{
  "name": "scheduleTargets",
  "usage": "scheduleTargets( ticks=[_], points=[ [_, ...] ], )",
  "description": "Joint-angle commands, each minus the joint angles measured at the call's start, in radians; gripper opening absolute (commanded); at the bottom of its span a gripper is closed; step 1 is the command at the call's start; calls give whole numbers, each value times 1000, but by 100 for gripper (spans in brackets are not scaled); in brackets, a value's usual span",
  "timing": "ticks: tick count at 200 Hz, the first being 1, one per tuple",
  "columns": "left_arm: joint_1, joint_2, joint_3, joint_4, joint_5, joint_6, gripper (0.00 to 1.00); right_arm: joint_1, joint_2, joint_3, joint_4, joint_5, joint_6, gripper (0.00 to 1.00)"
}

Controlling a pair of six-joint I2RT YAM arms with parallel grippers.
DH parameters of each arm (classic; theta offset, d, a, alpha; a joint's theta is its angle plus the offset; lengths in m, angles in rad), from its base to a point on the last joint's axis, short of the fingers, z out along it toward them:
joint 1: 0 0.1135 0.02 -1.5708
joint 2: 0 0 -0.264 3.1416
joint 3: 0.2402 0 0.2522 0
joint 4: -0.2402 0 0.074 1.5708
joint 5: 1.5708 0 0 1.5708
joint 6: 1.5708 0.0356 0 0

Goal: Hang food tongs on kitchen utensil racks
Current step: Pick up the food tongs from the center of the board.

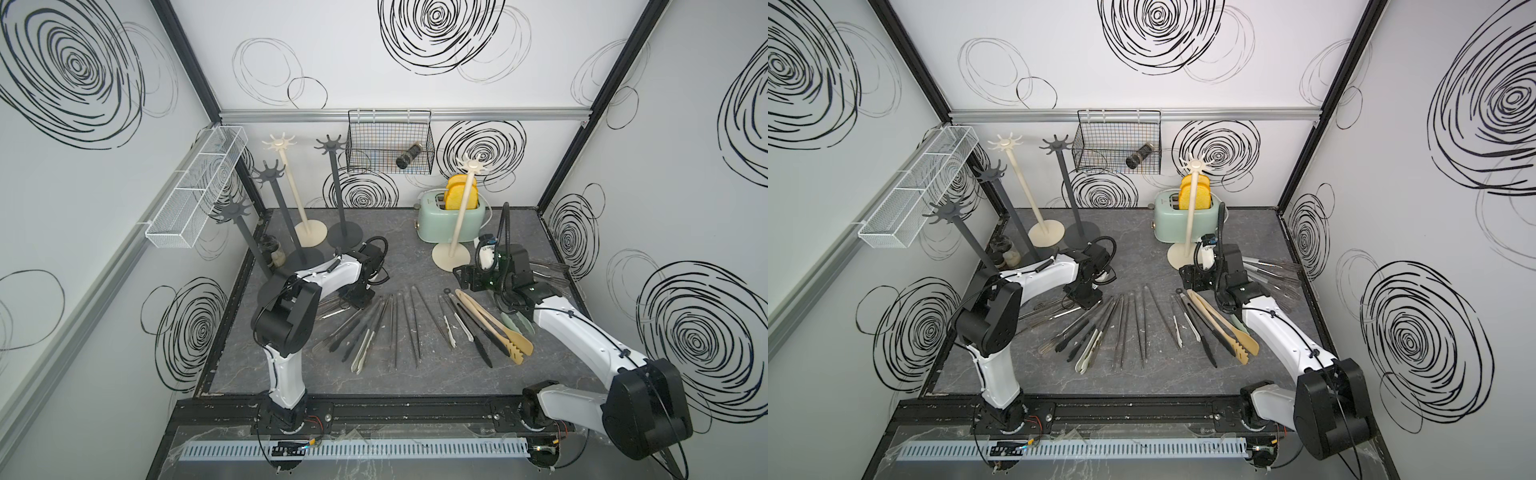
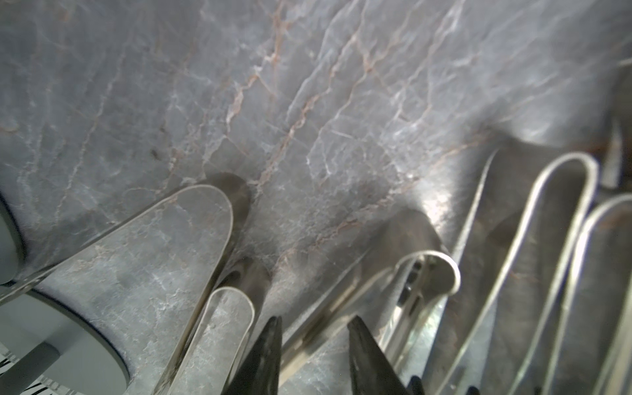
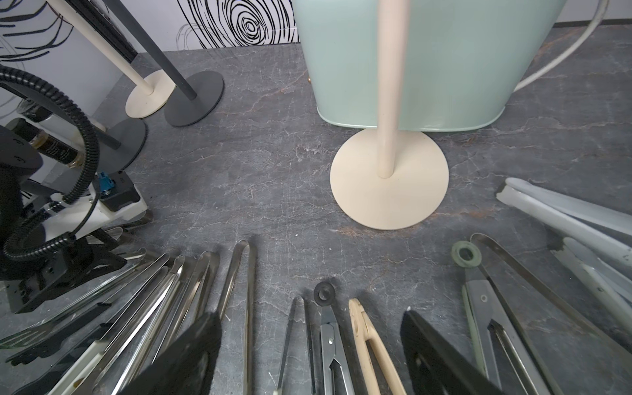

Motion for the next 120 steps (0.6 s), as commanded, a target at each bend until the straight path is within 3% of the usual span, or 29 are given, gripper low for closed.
scheduleTargets(
  ticks=[1, 68, 120],
  points=[
    [-7, 23, -17, -1, -3, 16, 37, -3, 10, -12, -1, -6, -12, 85],
    [-15, 73, -38, 37, 18, 26, 34, -5, 15, -19, 7, -3, -12, 85],
    [-18, 99, -29, 68, -7, 45, 22, -10, 18, -21, 8, -5, -12, 85]
  ],
)
